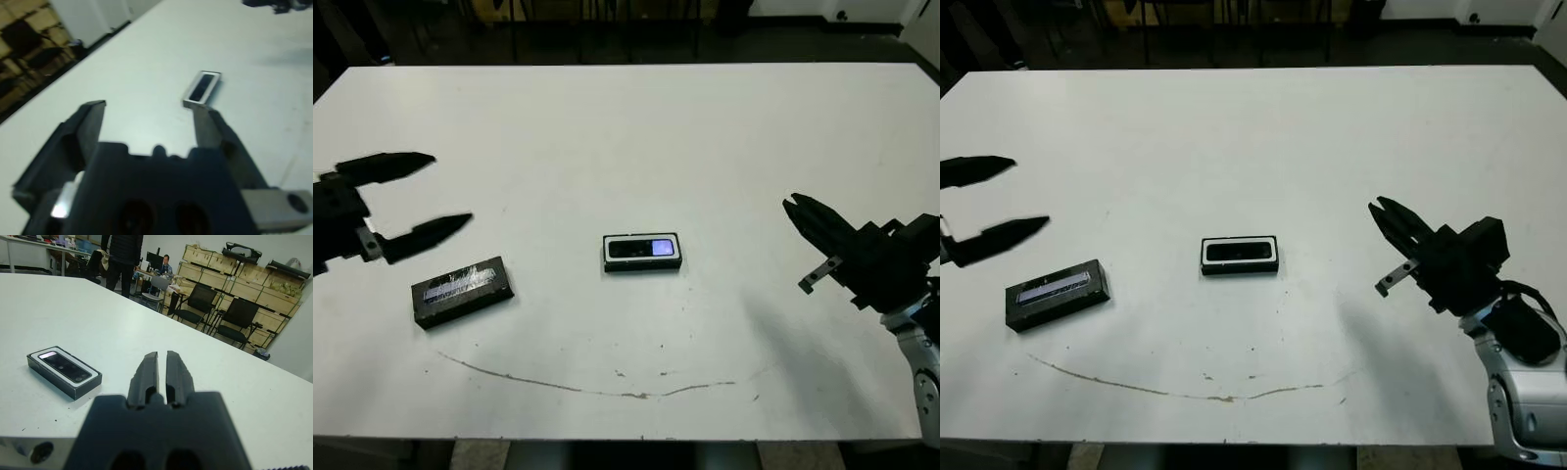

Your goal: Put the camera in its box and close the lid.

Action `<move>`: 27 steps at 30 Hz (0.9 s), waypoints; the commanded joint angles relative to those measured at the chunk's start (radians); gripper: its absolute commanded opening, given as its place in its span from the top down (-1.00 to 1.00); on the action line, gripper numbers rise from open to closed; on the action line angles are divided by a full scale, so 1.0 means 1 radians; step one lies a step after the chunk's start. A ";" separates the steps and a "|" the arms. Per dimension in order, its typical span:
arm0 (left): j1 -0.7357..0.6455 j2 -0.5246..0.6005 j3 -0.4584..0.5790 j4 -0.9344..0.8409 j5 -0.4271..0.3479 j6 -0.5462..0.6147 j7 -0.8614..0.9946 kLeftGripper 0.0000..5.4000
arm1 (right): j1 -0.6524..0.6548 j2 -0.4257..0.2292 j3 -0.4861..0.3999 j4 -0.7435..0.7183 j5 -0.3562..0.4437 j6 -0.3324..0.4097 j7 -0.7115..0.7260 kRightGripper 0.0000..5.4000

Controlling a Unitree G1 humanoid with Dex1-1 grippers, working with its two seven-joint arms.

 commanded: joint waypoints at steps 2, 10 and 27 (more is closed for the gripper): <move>-0.018 0.016 -0.077 0.043 0.049 0.002 -0.060 -0.99 | 0.006 -0.009 -0.001 0.015 0.015 0.013 0.000 1.00; -0.072 0.028 -0.160 0.172 0.083 -0.047 -0.252 -0.99 | 0.007 -0.008 -0.001 0.038 0.024 0.003 0.002 1.00; -0.124 0.046 -0.272 0.271 0.249 -0.022 -0.279 -0.99 | 0.024 -0.004 0.013 0.073 0.013 -0.041 0.007 1.00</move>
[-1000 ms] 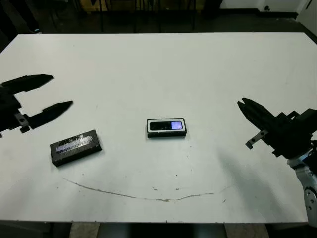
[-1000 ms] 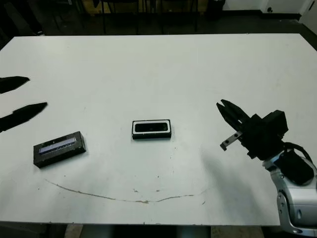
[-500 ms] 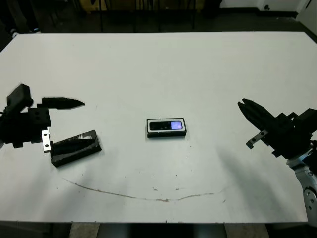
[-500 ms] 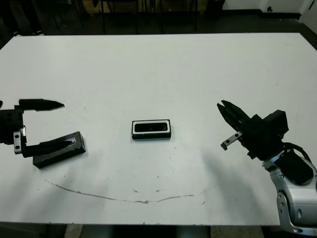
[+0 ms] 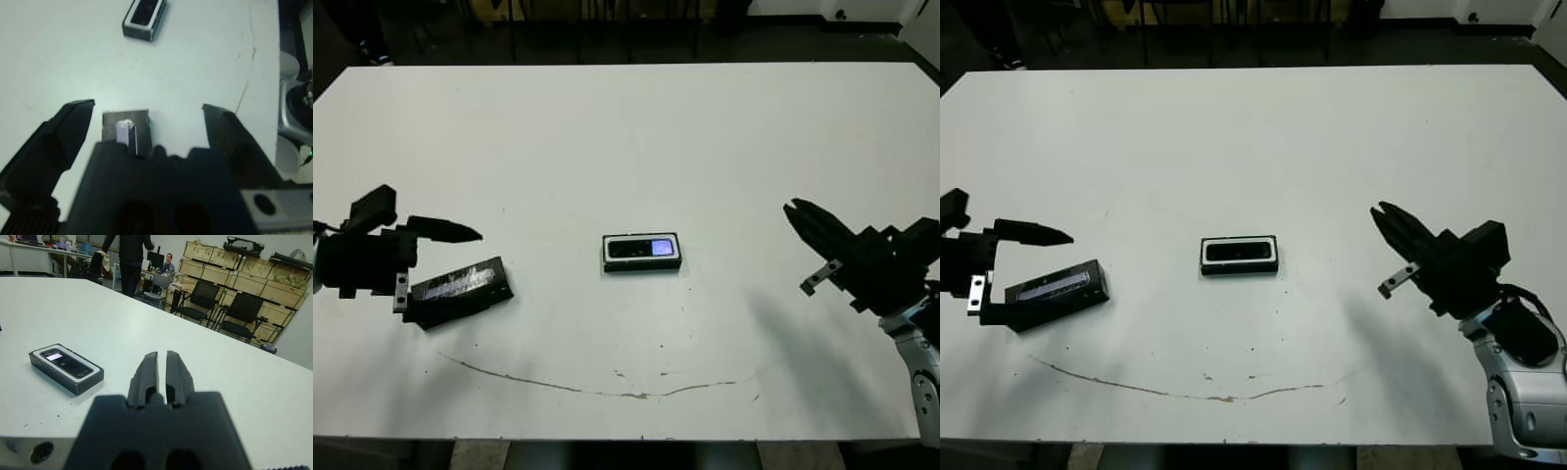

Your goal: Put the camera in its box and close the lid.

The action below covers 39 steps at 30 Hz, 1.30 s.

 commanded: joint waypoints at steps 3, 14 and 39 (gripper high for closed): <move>0.002 -0.001 -0.014 0.030 0.022 0.010 0.017 -0.99 | 0.019 -0.005 0.005 0.016 -0.020 -0.012 -0.010 1.00; 0.000 -0.021 -0.035 0.067 0.024 0.034 0.026 -0.99 | 0.033 -0.012 0.005 -0.025 -0.025 0.039 -0.038 1.00; -0.017 -0.018 -0.086 0.285 0.079 -0.018 -0.044 -0.99 | 0.035 -0.010 -0.006 0.027 0.007 -0.023 0.011 1.00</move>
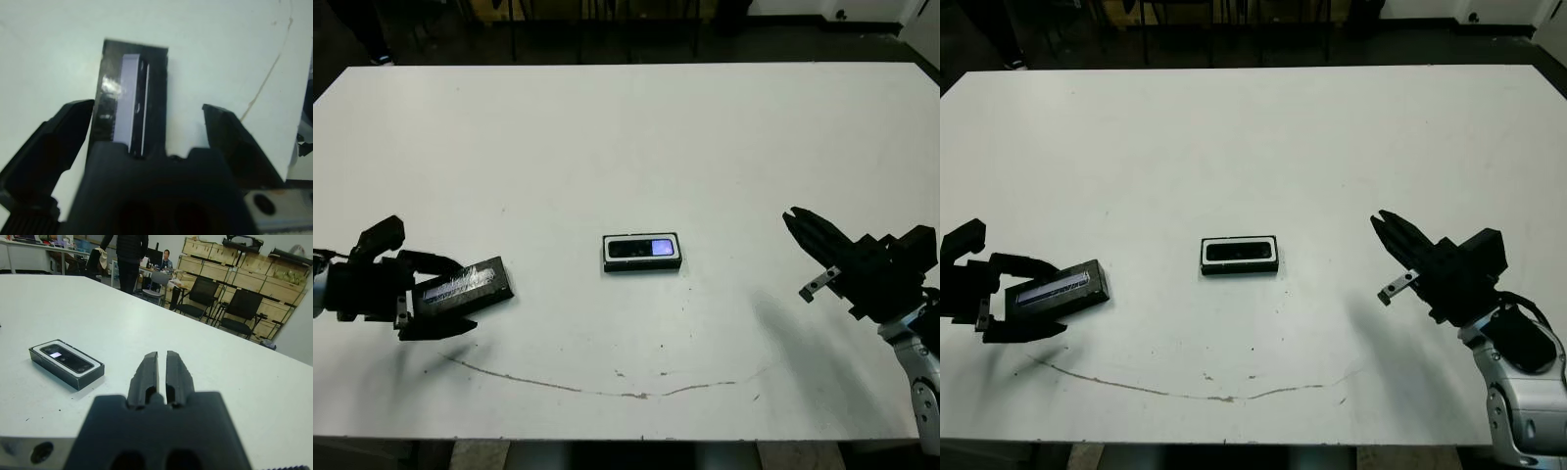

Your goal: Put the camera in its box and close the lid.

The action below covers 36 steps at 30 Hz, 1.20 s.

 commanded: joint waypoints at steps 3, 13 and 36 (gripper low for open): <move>-0.024 0.005 -0.023 0.066 0.034 -0.014 -0.038 -0.99 | 0.010 -0.008 -0.003 0.031 0.011 -0.012 0.020 1.00; -0.002 0.020 -0.003 0.074 0.032 -0.021 -0.052 -0.99 | 0.007 -0.011 0.001 0.050 -0.002 -0.042 0.023 1.00; 0.107 0.050 0.065 -0.088 0.037 0.102 0.080 -0.06 | 0.009 -0.009 0.003 0.044 0.006 -0.029 0.022 1.00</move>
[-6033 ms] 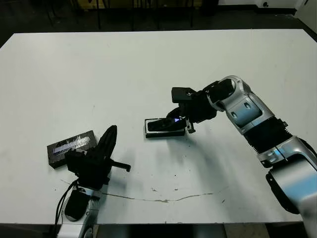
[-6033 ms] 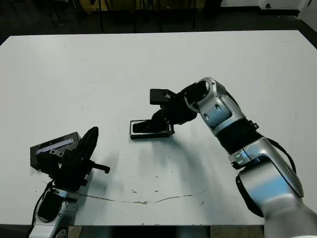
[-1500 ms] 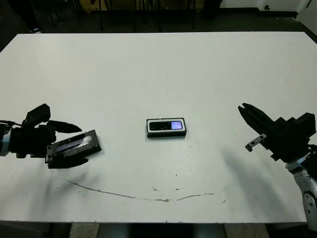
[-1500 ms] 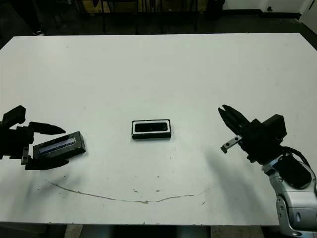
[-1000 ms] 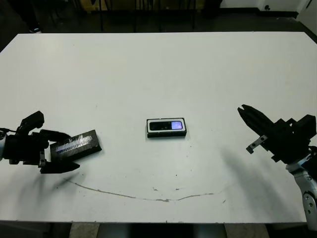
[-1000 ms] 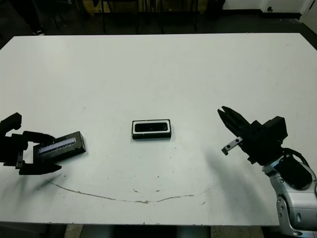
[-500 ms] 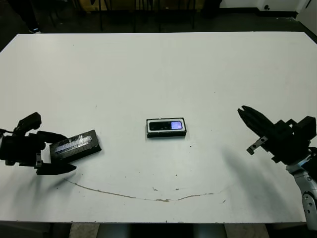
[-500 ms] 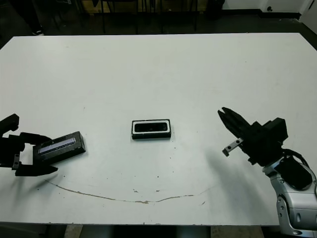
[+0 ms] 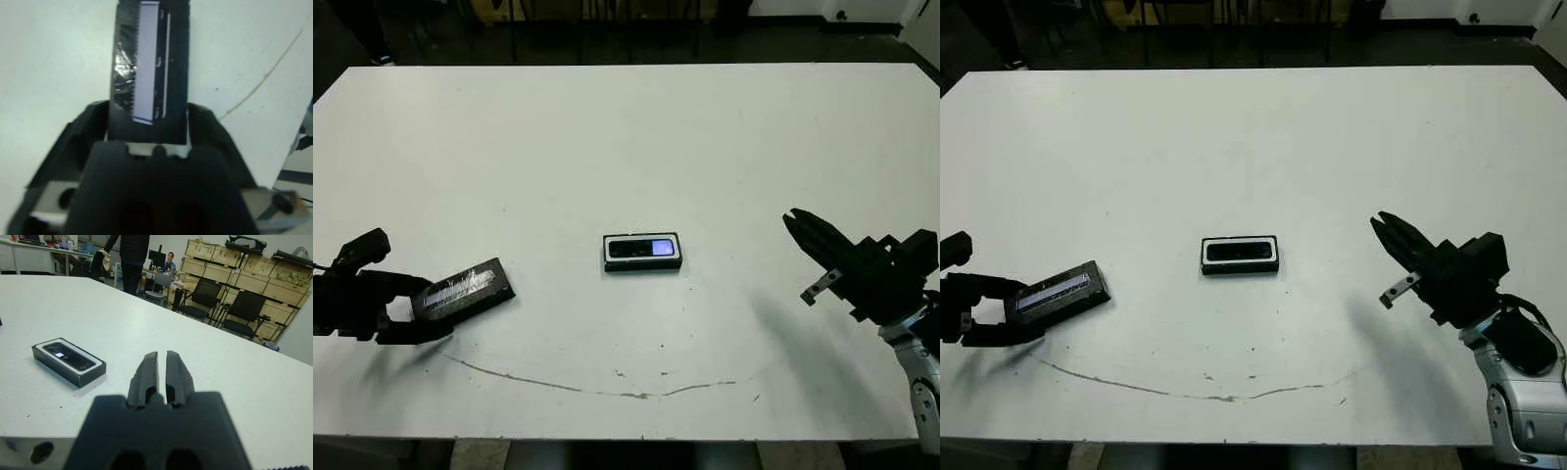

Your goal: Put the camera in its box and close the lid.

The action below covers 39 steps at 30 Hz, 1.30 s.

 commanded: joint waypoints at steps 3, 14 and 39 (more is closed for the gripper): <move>0.022 -0.010 0.027 0.001 -0.021 0.040 0.030 0.02 | 0.010 -0.011 0.004 0.007 -0.003 0.015 0.001 1.00; 0.028 -0.080 0.131 -0.120 -0.186 0.167 0.104 0.02 | 0.018 -0.007 0.010 -0.003 -0.016 0.027 -0.015 1.00; -0.571 -0.256 -0.269 0.107 -0.002 0.051 -0.052 0.02 | -0.010 0.020 0.062 0.082 -0.024 -0.010 -0.014 1.00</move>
